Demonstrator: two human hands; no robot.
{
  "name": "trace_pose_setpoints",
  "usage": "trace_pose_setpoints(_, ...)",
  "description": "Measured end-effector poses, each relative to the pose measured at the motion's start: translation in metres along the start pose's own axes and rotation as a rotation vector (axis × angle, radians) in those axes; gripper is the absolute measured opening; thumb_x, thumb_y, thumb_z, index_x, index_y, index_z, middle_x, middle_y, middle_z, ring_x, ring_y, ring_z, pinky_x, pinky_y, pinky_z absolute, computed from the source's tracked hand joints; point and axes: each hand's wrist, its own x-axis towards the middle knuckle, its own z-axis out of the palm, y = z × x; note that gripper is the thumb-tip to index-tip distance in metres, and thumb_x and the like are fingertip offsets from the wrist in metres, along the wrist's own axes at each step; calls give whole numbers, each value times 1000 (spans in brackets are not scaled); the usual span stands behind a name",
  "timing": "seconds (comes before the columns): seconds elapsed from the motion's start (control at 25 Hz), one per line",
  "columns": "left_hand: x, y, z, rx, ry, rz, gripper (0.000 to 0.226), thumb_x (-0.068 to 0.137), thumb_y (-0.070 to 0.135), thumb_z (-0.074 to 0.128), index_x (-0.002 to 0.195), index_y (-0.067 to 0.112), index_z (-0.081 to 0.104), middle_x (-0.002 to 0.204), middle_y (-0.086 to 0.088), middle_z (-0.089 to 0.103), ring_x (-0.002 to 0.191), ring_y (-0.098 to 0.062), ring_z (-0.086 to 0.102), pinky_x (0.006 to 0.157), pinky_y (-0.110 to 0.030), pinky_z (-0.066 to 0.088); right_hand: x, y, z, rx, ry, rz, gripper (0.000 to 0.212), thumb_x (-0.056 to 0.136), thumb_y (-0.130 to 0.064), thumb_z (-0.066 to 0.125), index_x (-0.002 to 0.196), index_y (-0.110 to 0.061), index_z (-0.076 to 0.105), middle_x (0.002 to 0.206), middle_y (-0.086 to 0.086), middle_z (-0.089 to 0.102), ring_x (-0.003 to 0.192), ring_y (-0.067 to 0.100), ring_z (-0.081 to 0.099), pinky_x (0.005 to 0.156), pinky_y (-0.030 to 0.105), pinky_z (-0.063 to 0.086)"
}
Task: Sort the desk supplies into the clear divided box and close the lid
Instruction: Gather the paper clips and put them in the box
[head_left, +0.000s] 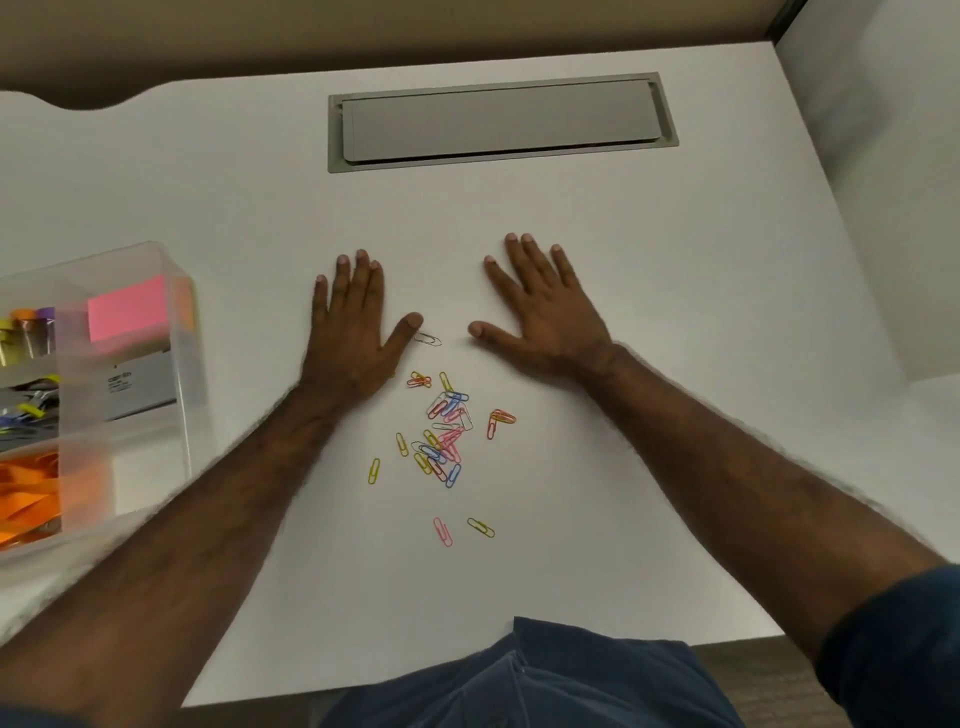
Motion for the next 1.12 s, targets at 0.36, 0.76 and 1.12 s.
trace_pose_setpoints(0.36,-105,49,9,-125,82,310,54,109,23,34,156,-3,32,167,-18,24,158,-33,17,123,-58,22,-77,-72,11,38,-2,-234,89,97,-78,30,164,-19,20,172,10,8,160,22,0,127,51,12)
trace_pose_setpoints(0.76,-206,58,13,-182,-39,446,76,105,50,47,162,10,17,173,-8,8,160,-27,9,128,-50,19,-190,-92,5,41,-63,-199,111,89,-85,38,164,-10,6,172,10,-4,160,27,-1,125,57,18)
trace_pose_setpoints(1.12,-182,54,-1,-135,129,273,50,104,9,49,151,-7,39,164,-24,29,155,-39,21,124,-53,28,-127,-141,-3,107,-171,-158,64,110,-42,29,163,-8,18,171,14,8,159,29,2,128,48,8)
